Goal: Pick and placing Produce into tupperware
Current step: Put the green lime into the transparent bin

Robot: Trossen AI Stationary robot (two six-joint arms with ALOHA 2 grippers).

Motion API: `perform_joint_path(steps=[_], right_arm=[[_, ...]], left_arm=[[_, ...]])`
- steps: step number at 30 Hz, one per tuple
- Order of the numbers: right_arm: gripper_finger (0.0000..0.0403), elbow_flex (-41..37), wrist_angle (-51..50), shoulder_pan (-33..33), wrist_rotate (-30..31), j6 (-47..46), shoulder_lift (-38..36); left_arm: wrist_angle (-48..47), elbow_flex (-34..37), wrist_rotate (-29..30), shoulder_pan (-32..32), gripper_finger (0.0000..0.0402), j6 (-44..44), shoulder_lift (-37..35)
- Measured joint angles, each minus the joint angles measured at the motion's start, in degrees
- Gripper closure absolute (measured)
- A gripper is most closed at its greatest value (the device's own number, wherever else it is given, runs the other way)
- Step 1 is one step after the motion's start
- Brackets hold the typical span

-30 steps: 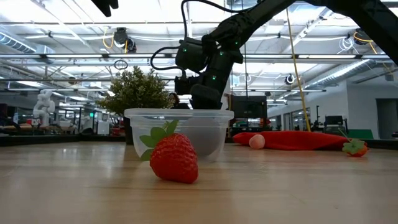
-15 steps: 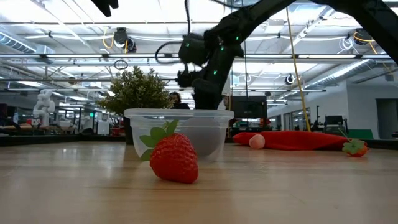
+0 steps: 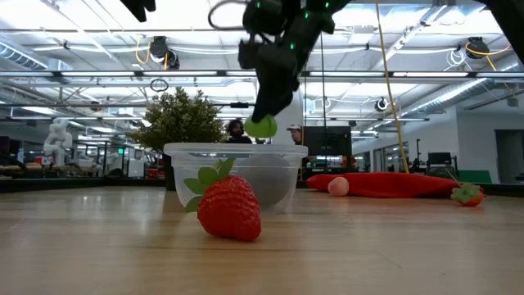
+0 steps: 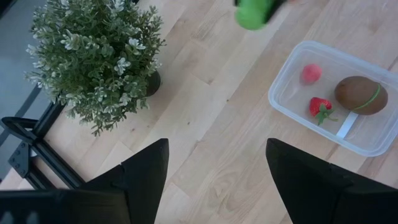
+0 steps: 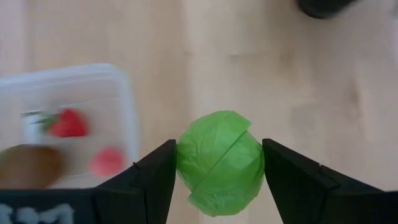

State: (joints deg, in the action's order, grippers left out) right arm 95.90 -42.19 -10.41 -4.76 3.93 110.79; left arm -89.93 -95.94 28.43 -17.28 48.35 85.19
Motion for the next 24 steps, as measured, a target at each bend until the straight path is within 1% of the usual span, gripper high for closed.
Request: perform_joint_path(steps=[7, 12, 17, 24], right_arm=[[0.0191, 0.0, 0.48, 8.46, -4.21, -5.54, -0.86], [0.0191, -0.02, 1.43, 13.3, -4.23, -8.69, -0.86], [0.019, -1.67, 6.79, 14.85, -4.24, -11.82, -0.93], [0.019, -8.92, 13.05, 13.78, -4.51, -14.87, -0.87]], left_arm=[[0.0, 0.0, 0.71, 0.0, 0.0128, -1.87, 0.0], [0.0, 0.0, 0.74, 0.0, 0.0128, -2.18, 0.0], [0.0, 0.0, 0.74, 0.0, 0.0128, -2.18, 0.01], [0.0, 0.0, 0.72, 0.0, 0.0128, -2.18, 0.0]])
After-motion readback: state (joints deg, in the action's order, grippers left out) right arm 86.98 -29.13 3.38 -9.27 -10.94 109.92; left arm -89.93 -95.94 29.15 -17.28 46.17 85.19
